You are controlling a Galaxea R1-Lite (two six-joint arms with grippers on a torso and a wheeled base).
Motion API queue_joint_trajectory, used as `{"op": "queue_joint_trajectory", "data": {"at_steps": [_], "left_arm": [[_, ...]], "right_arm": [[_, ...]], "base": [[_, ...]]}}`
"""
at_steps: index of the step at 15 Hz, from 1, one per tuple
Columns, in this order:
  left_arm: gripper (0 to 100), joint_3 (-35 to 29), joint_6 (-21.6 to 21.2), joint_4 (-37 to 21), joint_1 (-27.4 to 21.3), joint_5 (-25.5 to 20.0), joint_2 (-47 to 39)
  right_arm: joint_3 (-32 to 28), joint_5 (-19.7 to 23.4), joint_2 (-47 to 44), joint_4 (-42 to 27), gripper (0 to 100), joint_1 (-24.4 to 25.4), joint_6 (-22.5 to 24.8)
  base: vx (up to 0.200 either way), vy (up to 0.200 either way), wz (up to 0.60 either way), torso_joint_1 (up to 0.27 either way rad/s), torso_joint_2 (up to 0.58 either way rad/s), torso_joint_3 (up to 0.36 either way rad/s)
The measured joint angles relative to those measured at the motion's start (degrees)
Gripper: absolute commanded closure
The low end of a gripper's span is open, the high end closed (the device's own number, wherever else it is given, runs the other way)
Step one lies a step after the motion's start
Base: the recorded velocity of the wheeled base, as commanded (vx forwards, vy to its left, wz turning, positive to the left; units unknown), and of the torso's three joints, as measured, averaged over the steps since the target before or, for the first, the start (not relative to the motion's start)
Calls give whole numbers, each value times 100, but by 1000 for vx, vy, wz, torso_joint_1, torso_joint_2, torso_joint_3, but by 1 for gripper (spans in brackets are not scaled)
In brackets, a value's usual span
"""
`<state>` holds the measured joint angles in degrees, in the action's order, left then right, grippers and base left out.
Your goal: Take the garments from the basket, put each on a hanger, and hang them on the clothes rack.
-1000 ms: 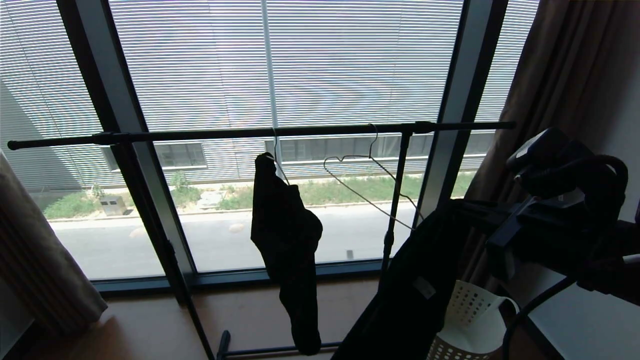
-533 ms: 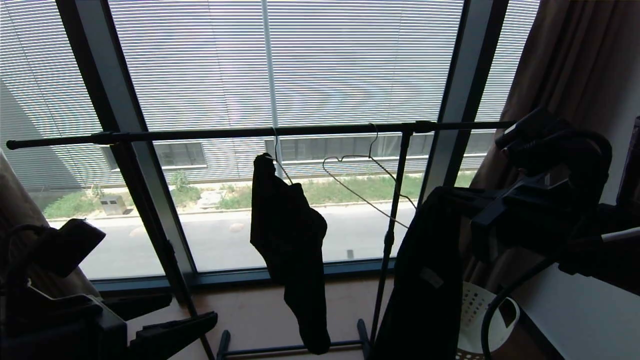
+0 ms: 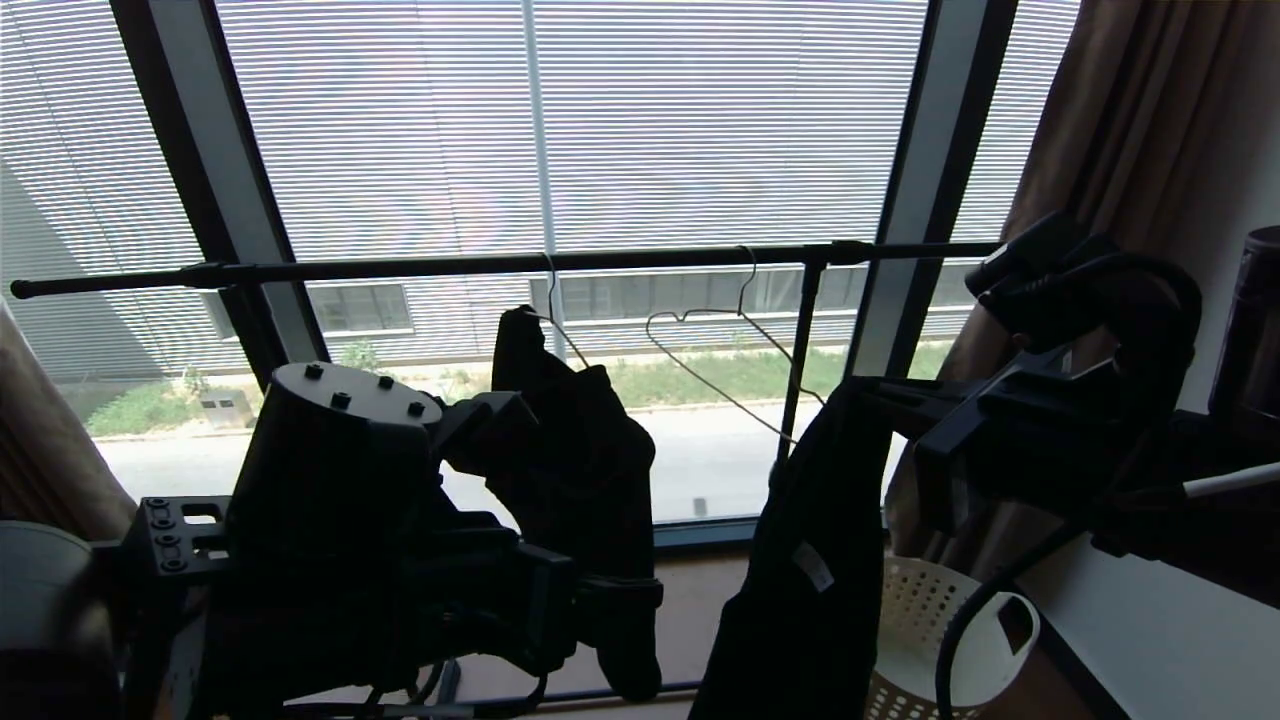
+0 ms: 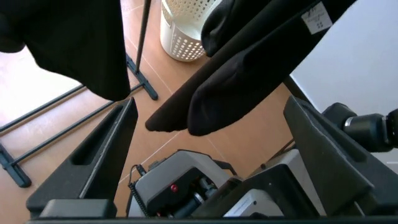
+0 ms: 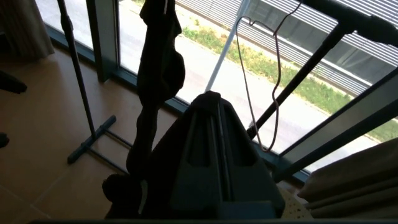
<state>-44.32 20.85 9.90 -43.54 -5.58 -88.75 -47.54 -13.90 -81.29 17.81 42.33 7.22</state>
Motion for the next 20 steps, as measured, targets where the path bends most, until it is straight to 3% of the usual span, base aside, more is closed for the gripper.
{"op": "queue_joint_trajectory", "data": {"at_steps": [7, 20], "left_arm": [[0, -738, 30, 48, -179, 85, -1018], [0, -1133, 23, 55, -510, 83, -1820]], "right_arm": [[-132, -263, -171, 2, 100, 401, -330], [-127, -490, -226, 0, 100, 439, -366]], "base": [[0, 0, 0, 0, 0, 0], [0, 0, 0, 0, 0, 0]]}}
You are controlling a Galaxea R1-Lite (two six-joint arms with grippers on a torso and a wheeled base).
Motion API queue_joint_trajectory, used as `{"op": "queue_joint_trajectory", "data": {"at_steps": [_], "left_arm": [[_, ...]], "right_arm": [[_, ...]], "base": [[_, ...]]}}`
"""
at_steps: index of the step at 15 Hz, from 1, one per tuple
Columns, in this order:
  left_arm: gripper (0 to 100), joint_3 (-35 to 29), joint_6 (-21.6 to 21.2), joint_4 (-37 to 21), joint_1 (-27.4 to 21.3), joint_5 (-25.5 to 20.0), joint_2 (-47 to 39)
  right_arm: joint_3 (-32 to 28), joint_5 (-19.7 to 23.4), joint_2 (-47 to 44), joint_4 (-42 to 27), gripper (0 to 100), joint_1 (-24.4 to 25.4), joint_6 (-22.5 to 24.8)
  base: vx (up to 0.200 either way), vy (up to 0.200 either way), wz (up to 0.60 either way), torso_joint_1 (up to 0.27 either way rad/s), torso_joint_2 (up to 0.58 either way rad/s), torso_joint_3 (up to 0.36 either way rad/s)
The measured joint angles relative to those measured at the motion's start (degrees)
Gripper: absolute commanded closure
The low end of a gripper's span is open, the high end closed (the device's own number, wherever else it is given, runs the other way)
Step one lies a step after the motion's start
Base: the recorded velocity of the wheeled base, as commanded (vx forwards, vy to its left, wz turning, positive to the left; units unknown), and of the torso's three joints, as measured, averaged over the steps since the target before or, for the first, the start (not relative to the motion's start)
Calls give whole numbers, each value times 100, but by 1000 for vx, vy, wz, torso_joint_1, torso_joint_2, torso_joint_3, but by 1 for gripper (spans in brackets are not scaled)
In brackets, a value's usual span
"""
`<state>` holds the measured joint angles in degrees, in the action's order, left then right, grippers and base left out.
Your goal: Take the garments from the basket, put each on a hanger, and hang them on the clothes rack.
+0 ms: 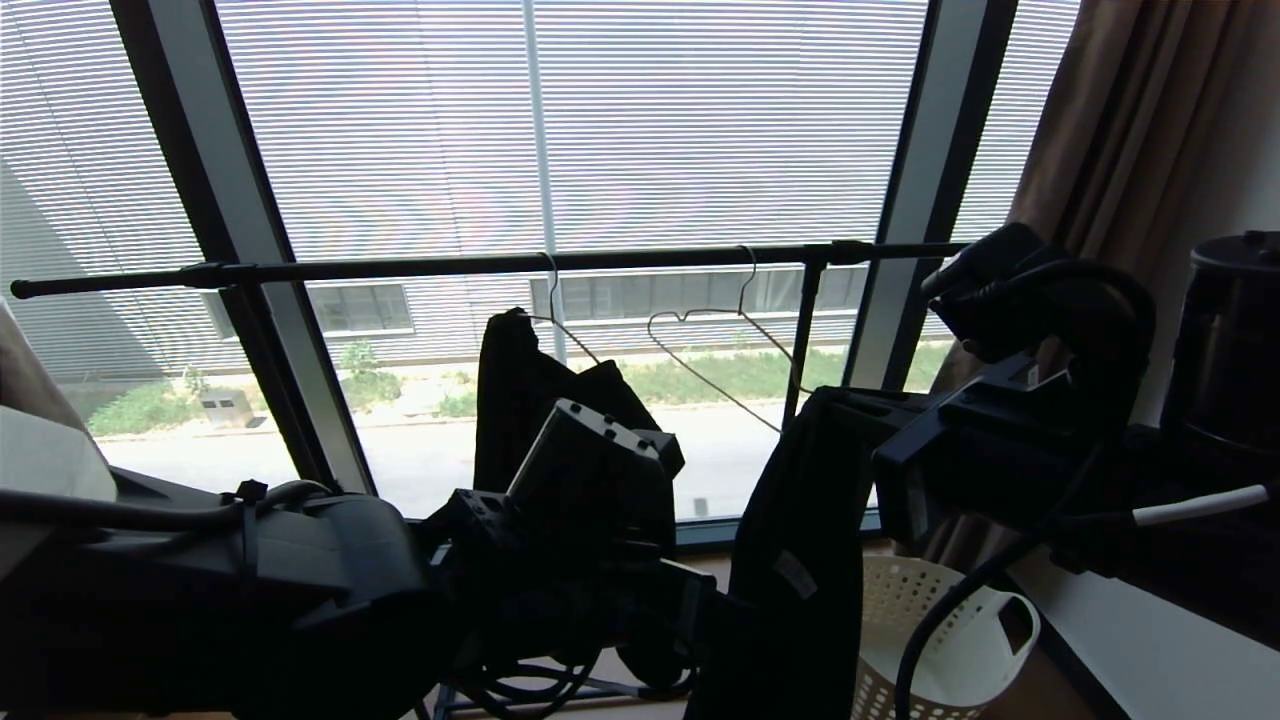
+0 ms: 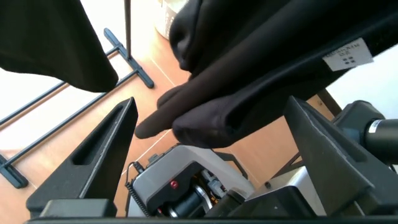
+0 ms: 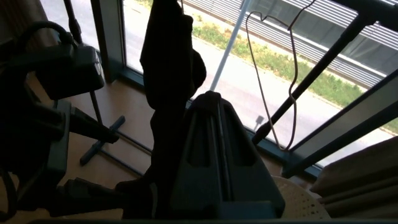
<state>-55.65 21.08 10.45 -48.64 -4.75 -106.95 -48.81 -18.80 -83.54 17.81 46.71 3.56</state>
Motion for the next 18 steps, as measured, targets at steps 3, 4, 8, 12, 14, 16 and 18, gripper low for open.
{"op": "queue_joint_trajectory", "data": {"at_steps": [3, 4, 8, 12, 14, 16, 18], "left_arm": [[0, -16, 0, 35, -15, 79, -149], [0, -16, -1, 118, -12, 143, -219], [0, -52, -6, 279, 24, 279, -492], [0, -24, 0, 282, 129, 396, -597], [0, -30, 13, 285, 176, 396, -567], [0, -46, 16, 285, 184, 380, -424], [0, -63, 16, 282, 178, 361, -251]], "right_arm": [[5, 0, 30, 4, 100, 2, 2], [9, -2, 55, 4, 100, 4, 2], [26, 0, 162, 0, 100, 11, 5], [35, -2, 258, 2, 100, 11, 10], [44, -2, 304, -2, 100, 11, 10], [48, -2, 317, -2, 100, 11, 10], [48, -5, 325, -2, 100, 11, 10]], "base": [[0, 0, 0, 0, 0, 0], [0, 0, 0, 0, 0, 0], [0, 0, 0, 0, 0, 0], [0, 0, 0, 0, 0, 0], [0, 0, 0, 0, 0, 0], [0, 0, 0, 0, 0, 0], [0, 0, 0, 0, 0, 0]]}}
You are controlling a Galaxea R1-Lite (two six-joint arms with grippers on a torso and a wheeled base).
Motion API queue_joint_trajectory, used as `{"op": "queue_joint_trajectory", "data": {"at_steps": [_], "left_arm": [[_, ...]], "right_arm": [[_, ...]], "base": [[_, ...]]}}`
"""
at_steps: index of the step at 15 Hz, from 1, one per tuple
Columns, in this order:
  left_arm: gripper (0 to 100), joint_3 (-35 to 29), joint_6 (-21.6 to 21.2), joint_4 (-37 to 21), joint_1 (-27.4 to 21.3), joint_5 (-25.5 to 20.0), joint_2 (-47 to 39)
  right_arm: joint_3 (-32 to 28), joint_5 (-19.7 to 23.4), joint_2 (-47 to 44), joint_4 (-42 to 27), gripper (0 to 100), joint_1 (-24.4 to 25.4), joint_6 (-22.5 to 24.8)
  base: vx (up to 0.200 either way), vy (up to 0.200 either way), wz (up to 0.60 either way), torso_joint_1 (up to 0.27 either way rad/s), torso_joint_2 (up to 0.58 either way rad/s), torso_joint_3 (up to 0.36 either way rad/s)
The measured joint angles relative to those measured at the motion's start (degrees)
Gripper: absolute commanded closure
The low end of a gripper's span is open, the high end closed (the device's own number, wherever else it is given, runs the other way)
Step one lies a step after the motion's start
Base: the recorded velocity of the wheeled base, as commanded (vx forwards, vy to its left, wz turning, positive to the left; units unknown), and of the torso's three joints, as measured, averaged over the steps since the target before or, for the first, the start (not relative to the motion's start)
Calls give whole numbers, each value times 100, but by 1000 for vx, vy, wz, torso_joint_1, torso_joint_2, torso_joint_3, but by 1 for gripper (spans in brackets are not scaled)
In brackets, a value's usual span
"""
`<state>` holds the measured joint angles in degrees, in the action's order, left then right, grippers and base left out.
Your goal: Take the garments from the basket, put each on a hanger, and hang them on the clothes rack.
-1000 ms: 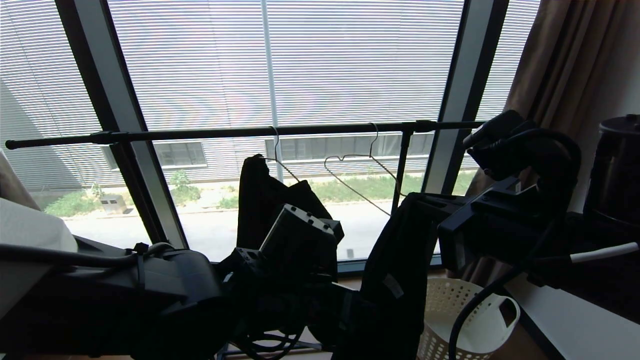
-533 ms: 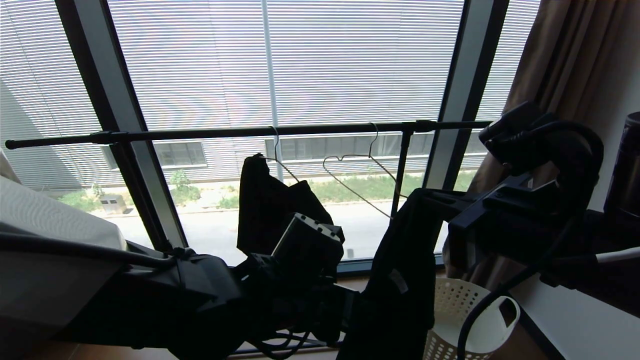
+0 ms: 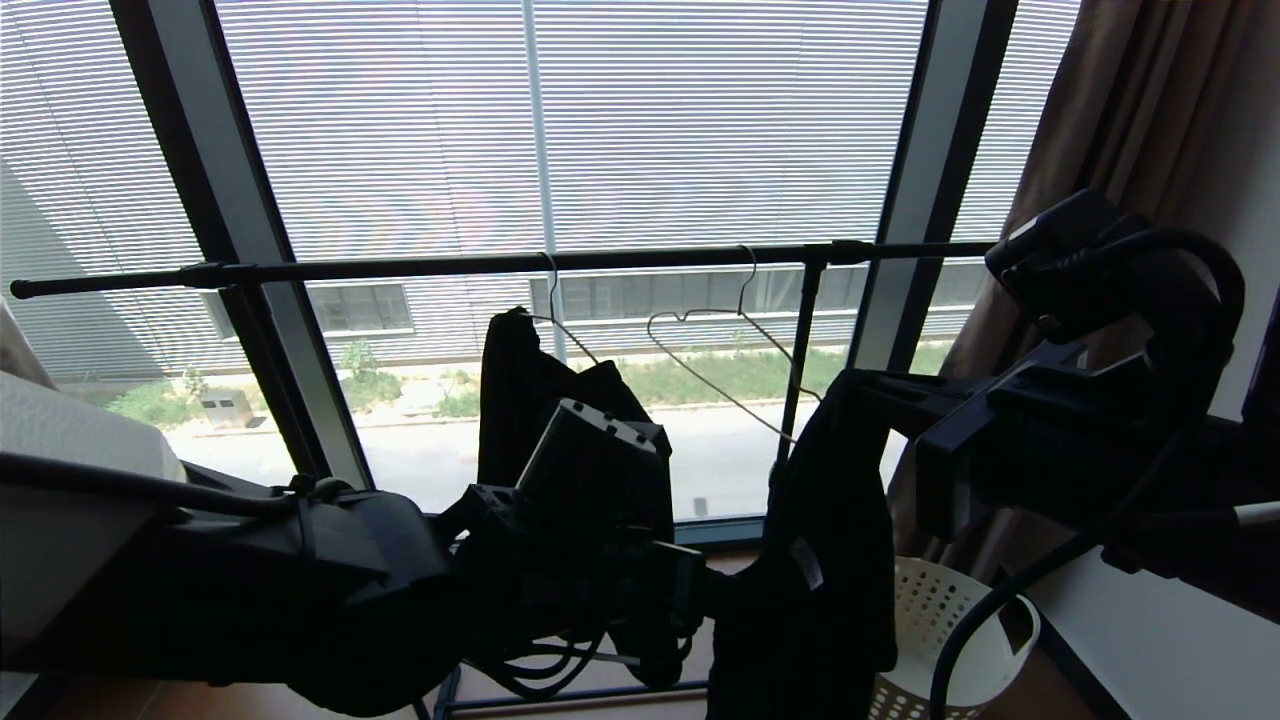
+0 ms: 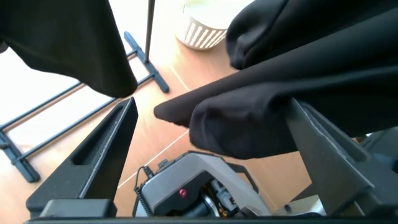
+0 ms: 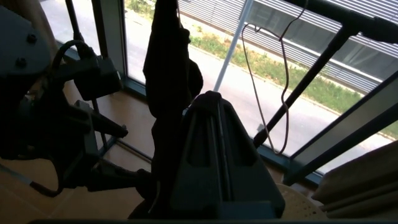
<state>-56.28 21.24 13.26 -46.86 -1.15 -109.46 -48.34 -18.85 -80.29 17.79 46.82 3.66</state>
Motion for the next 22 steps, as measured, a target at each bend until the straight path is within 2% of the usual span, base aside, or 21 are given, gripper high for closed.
{"op": "queue_joint_trajectory", "data": {"at_steps": [4, 10, 16, 17, 22], "left_arm": [[0, -123, 0, 0, -68, -9, 119], [0, -250, -5, -2, -106, 35, -258], [0, -352, -6, -7, 128, 46, -592], [100, -335, -6, -10, 163, 44, -614], [100, 107, -6, -5, 229, 473, -226]], "right_arm": [[0, -4, 2, -5, 100, 0, 0], [0, -4, 44, -6, 100, 0, 0], [0, -6, 113, -6, 100, 0, 0], [0, -6, 118, -6, 100, -2, 0], [-28, 24, 129, -11, 100, -250, 6]], "base": [[0, 0, 0, 0, 0, 0], [0, 0, 0, 0, 0, 0], [0, 0, 0, 0, 0, 0], [0, 0, 0, 0, 0, 0], [0, 0, 0, 0, 0, 0]]}}
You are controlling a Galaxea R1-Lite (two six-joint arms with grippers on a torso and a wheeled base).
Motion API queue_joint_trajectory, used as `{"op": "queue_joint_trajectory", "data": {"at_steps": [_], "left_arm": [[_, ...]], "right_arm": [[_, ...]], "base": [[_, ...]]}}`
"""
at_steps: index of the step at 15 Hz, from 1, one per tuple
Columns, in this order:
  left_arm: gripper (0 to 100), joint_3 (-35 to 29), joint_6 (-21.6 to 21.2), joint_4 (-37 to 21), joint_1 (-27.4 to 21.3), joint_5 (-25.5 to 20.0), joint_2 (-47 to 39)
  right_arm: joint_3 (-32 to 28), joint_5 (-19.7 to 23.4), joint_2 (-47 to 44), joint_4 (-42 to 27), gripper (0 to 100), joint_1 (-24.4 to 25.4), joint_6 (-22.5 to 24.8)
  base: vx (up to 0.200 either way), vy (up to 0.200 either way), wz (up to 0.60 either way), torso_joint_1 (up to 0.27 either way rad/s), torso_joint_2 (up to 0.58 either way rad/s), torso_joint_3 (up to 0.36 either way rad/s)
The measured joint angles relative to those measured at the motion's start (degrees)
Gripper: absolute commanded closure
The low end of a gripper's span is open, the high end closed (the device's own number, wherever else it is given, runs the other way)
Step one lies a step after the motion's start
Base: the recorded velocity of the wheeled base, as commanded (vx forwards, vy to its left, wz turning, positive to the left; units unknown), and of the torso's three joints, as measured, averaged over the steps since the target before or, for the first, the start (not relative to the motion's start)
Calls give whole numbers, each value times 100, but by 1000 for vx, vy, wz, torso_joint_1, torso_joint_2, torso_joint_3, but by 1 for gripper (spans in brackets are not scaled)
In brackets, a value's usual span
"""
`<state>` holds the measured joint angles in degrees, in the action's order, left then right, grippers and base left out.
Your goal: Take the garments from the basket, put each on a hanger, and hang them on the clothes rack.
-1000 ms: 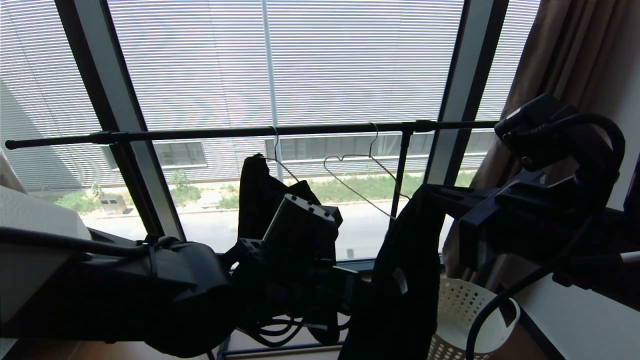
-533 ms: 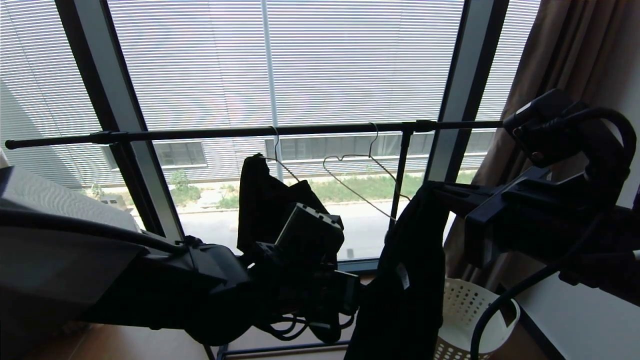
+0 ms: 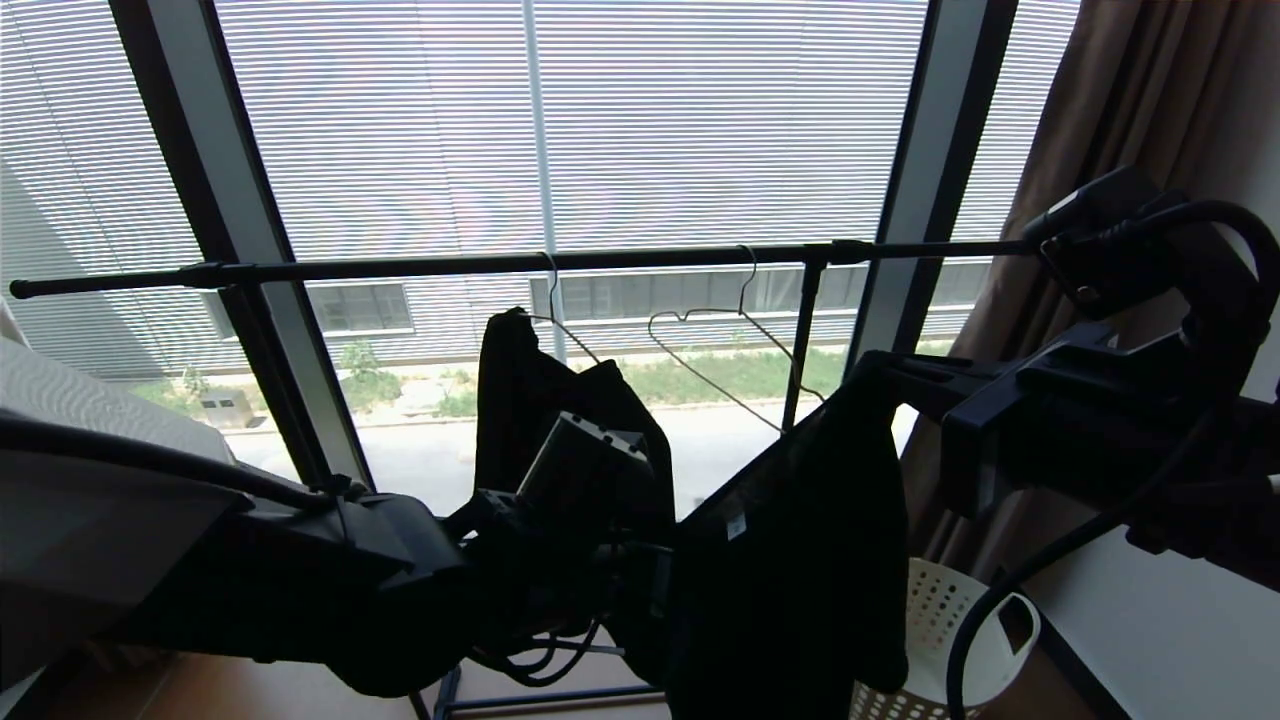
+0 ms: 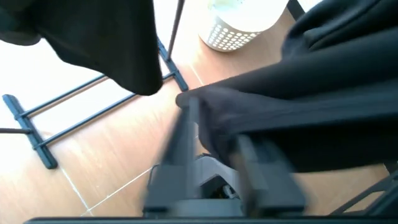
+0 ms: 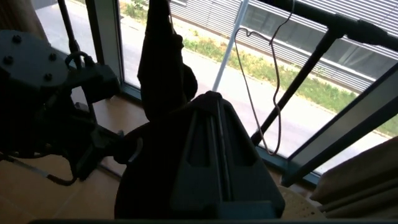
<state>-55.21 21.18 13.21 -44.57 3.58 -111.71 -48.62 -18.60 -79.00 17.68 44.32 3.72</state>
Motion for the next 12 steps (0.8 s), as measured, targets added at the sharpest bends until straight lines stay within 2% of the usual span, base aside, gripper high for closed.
{"op": "queue_joint_trajectory", "data": {"at_steps": [4, 6, 8, 12], "left_arm": [[100, 734, -27, -60, 59, 84, 1207], [100, 1031, -188, -419, 91, 90, 1946], [100, 1152, -355, -920, 116, 77, 2548], [100, 1109, -583, -1029, 144, 76, 3117]], "right_arm": [[-72, 68, -16, 2, 100, -439, 7], [-28, 77, -66, -11, 100, -496, 27], [55, 77, -160, -44, 100, -508, 101], [243, 148, -249, -71, 100, -423, 389]], "base": [[0, 0, 0, 0, 0, 0], [0, 0, 0, 0, 0, 0], [0, 0, 0, 0, 0, 0], [0, 0, 0, 0, 0, 0]]}}
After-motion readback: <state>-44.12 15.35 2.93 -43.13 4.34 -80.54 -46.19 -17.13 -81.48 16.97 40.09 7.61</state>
